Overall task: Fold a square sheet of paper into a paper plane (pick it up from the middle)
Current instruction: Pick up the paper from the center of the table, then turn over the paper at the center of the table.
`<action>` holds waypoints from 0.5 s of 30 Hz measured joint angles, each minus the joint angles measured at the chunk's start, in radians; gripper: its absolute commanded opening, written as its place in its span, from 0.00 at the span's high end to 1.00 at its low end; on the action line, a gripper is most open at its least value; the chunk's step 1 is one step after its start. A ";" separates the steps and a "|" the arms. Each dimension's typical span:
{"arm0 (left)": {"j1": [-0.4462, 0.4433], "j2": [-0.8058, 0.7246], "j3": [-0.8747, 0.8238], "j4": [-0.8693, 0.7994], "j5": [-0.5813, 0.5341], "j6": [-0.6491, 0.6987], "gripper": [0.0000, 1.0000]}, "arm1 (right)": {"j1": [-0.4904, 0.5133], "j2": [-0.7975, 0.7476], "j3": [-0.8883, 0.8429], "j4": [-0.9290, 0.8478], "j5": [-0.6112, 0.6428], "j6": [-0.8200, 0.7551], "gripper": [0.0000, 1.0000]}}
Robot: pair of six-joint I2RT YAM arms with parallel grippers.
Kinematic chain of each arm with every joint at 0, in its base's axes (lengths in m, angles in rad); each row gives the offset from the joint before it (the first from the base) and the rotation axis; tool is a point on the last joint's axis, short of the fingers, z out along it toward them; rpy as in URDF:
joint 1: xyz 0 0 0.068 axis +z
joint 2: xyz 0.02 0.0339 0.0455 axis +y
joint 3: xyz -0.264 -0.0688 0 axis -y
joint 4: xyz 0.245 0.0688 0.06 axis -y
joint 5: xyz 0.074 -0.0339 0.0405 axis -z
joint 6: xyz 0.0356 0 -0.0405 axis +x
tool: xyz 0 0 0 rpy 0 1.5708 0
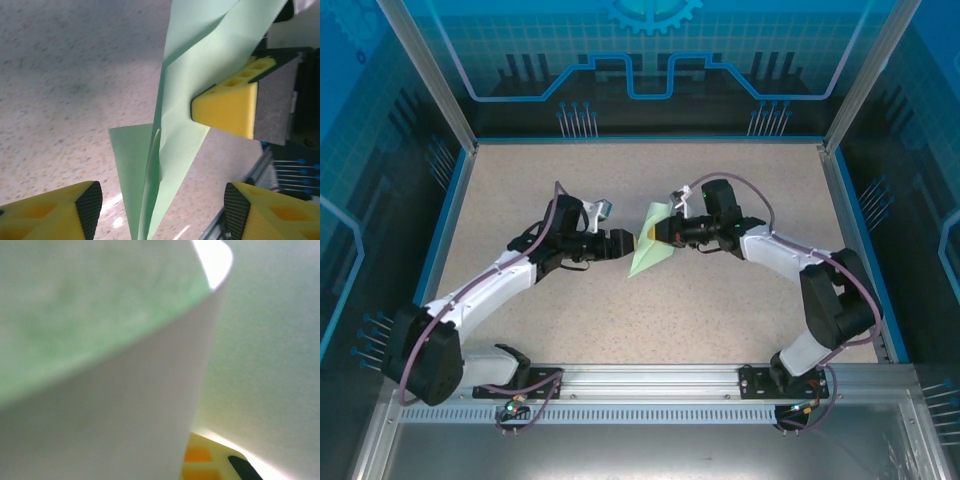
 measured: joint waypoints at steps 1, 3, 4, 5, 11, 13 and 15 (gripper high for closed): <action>0.002 -0.014 -0.008 0.026 0.016 -0.010 0.31 | -0.006 -0.011 0.005 0.006 -0.015 0.011 0.92; 0.003 -0.027 -0.016 0.066 0.045 -0.030 0.31 | -0.014 -0.030 0.012 0.022 -0.040 0.031 0.92; 0.003 -0.031 -0.018 0.086 0.060 -0.040 0.31 | -0.019 -0.042 0.013 0.035 -0.056 0.047 0.92; 0.003 -0.032 -0.019 0.102 0.075 -0.053 0.31 | -0.023 -0.053 0.013 0.045 -0.066 0.059 0.91; 0.003 -0.033 -0.028 0.219 0.152 -0.137 0.36 | -0.041 -0.101 0.020 0.093 -0.116 0.122 0.91; 0.003 -0.033 -0.028 0.249 0.168 -0.163 0.40 | -0.045 -0.109 0.021 0.117 -0.130 0.145 0.91; 0.003 -0.033 -0.033 0.288 0.183 -0.186 0.42 | -0.049 -0.112 0.025 0.127 -0.137 0.159 0.91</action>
